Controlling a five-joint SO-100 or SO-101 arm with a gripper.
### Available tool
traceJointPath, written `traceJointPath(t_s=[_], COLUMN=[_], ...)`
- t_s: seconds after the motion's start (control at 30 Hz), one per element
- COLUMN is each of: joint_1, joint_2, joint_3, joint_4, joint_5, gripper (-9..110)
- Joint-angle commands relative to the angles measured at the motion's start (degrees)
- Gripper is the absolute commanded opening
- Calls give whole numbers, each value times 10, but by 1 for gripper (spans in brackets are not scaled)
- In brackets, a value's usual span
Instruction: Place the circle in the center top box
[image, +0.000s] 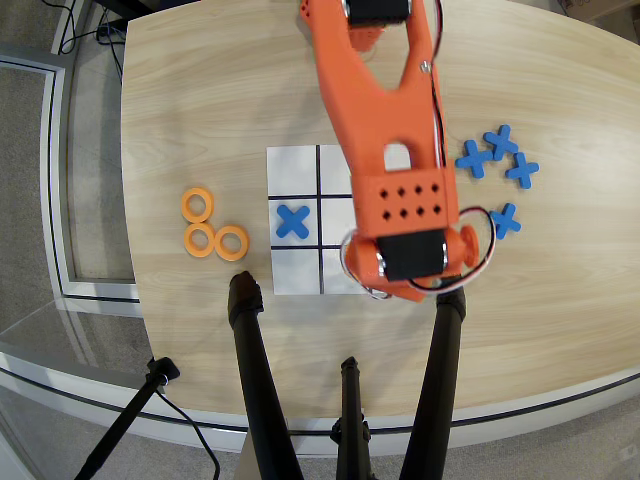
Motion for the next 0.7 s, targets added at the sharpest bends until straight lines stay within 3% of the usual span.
traceJointPath(t_s=[0.0, 0.67], joint_1=[4, 42], joint_2=[-44, -217], joint_3=[-54, -163], joint_4=[-16, -62], joint_5=[4, -15], gripper=[0, 0])
